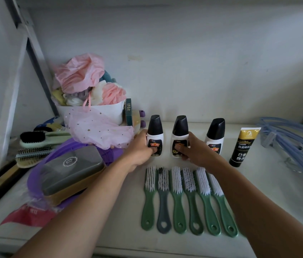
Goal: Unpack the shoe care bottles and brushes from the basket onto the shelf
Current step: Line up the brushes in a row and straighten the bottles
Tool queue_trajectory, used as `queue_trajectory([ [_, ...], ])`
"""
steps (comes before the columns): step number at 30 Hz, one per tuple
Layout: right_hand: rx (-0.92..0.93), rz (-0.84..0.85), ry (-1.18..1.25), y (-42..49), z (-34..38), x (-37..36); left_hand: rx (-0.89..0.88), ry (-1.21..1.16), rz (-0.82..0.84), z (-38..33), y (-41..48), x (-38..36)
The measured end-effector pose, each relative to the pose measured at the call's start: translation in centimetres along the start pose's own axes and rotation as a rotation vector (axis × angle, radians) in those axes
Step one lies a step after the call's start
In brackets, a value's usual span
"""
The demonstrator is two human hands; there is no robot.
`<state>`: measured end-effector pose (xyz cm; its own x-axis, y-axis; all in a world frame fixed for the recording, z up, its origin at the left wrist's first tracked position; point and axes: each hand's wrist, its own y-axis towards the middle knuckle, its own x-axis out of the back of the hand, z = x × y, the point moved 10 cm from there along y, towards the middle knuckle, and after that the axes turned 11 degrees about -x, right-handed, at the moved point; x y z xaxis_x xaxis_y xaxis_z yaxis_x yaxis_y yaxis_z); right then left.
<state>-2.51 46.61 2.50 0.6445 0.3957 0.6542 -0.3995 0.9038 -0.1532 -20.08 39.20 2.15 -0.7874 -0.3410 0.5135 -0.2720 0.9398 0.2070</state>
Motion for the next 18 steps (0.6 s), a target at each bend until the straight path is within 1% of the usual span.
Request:
queue_trajectory([
  [10, -0.008, 0.012, 0.023, 0.1, -0.6, 0.1, 0.012, -0.024, 0.006, -0.3, -0.3, 0.0],
  [18, -0.008, 0.002, 0.157, -0.8, 0.0, 1.5, -0.005, -0.039, -0.001, -0.6, -0.6, 0.2],
])
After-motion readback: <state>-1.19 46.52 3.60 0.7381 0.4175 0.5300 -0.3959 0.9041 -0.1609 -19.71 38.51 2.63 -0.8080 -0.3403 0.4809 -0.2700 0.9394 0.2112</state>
